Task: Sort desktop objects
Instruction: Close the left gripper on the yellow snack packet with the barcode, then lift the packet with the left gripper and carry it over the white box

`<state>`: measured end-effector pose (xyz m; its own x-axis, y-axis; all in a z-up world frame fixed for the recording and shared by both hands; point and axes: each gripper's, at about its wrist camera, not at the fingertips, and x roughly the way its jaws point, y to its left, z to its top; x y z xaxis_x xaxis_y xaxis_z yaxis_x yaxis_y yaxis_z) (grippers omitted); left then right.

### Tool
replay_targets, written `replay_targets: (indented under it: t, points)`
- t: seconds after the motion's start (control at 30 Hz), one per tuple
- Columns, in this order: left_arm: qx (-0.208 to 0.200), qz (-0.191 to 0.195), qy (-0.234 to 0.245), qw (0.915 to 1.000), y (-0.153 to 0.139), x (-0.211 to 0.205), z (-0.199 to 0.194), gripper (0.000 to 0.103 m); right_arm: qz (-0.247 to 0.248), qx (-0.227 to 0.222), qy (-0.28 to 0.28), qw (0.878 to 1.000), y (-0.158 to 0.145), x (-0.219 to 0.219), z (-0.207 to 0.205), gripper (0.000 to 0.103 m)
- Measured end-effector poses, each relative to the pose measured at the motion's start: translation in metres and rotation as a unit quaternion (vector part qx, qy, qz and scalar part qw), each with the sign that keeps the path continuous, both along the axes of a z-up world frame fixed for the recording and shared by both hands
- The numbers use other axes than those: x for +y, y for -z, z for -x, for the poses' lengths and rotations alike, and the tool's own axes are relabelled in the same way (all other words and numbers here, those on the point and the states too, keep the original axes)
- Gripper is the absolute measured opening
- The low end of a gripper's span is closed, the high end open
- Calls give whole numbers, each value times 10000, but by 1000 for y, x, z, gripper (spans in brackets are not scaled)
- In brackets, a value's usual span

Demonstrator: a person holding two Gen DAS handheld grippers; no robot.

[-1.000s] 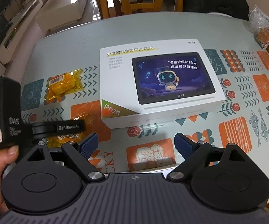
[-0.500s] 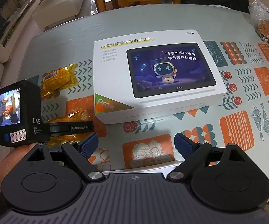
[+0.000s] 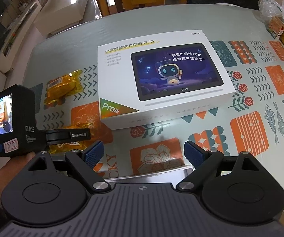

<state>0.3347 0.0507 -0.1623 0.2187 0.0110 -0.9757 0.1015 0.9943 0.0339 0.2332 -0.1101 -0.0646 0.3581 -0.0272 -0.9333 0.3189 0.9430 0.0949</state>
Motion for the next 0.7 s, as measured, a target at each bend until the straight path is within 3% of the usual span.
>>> replay_targets:
  t: [0.33, 0.7]
  points:
    - [-373, 245, 12, 9990, -50, 6, 22, 71, -64, -272, -112, 9995, -18, 8, 13, 103]
    - [-844, 201, -58, 9962, -99, 6, 60, 71, -156, -608, -314, 9975, -38, 7, 37, 103]
